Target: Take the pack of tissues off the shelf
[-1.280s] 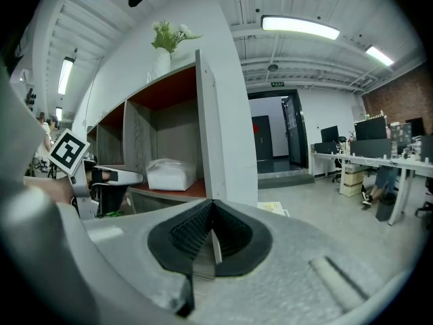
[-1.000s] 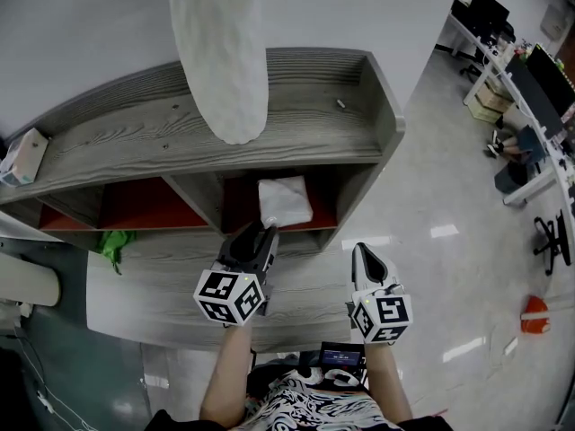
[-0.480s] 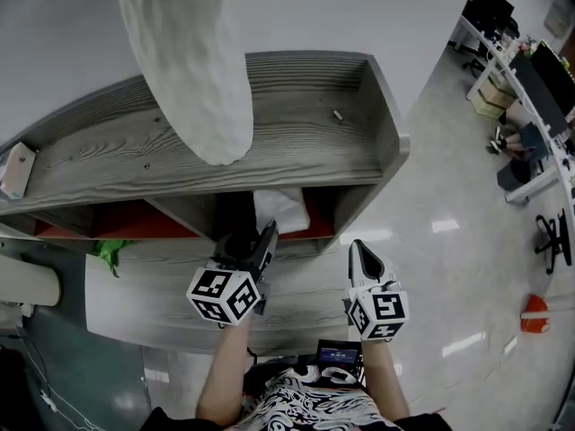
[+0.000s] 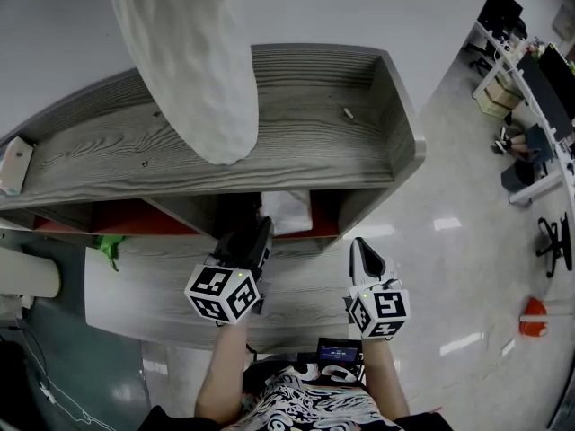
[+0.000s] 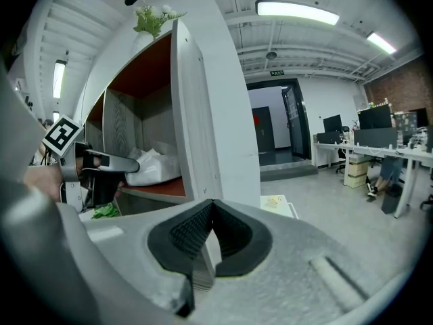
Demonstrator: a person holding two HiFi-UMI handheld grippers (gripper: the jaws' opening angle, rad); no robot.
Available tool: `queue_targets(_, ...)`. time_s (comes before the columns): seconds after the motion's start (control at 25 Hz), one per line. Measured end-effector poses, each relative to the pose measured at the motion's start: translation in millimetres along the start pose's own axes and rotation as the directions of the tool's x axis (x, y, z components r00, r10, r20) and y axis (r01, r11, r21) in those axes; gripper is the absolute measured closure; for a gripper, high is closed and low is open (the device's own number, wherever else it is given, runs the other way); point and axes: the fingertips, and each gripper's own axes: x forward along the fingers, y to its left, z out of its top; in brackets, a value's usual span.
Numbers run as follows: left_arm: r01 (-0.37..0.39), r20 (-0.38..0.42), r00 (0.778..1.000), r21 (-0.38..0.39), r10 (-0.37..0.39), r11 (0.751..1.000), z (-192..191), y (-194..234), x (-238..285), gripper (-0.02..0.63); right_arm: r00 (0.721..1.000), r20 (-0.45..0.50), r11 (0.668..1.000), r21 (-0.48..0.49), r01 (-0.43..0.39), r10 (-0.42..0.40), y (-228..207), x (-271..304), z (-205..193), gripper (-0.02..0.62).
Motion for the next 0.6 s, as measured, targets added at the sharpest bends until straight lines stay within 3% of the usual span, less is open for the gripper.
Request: queue_targets(0.6,0.047,0.02,0.999,-0.055,-0.046,0.997,4.5,-0.1,-5.5,0.575,1.0,0.018,1.0,-0.008,0.007,-0.006,-3.9,-14.0,5.7,0.591)
